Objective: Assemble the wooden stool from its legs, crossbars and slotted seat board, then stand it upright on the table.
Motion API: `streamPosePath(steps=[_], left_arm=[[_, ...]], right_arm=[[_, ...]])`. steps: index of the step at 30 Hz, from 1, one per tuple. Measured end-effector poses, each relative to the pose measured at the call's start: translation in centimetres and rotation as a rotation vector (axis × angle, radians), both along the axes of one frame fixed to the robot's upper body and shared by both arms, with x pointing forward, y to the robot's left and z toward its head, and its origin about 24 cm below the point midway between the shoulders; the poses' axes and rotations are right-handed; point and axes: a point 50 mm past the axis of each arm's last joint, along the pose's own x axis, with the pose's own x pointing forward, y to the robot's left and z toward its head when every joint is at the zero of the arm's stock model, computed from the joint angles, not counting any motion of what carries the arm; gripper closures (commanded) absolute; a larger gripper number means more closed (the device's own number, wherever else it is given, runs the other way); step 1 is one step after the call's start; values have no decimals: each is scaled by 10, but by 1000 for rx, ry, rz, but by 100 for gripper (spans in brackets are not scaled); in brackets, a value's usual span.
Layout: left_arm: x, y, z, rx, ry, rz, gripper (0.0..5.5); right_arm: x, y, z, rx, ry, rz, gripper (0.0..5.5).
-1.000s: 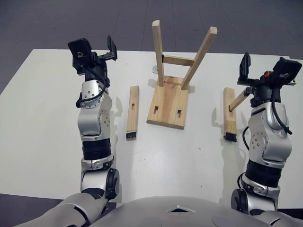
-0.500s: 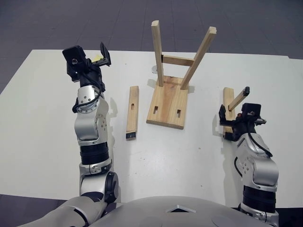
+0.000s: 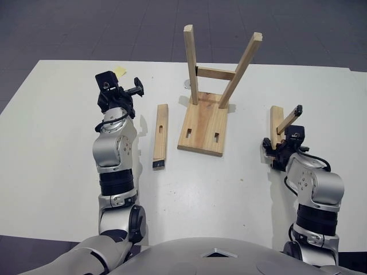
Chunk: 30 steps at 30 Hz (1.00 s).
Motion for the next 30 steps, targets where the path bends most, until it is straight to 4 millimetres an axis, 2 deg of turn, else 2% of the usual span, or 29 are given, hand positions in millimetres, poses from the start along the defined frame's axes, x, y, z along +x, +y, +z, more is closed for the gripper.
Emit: streamPosePath(steps=[10, 16, 21, 25, 30], left_arm=[[-1, -1, -5, -4, 62, 11, 10], [-1, -2, -8, 5, 87, 3, 10], [-1, 0, -10, 2, 92, 5, 10], [-1, 6, -6, -72, 30, 19, 10], [-7, 13, 14, -270, -140, -77, 10]], right_arm=[[2, -4, 5, -38, 47, 21, 341], [4, -5, 6, -52, 45, 53, 344], [8, -7, 10, -65, -43, 84, 344], [17, -9, 25, -80, -243, 148, 344], [18, -39, 62, -84, -487, 120, 344]])
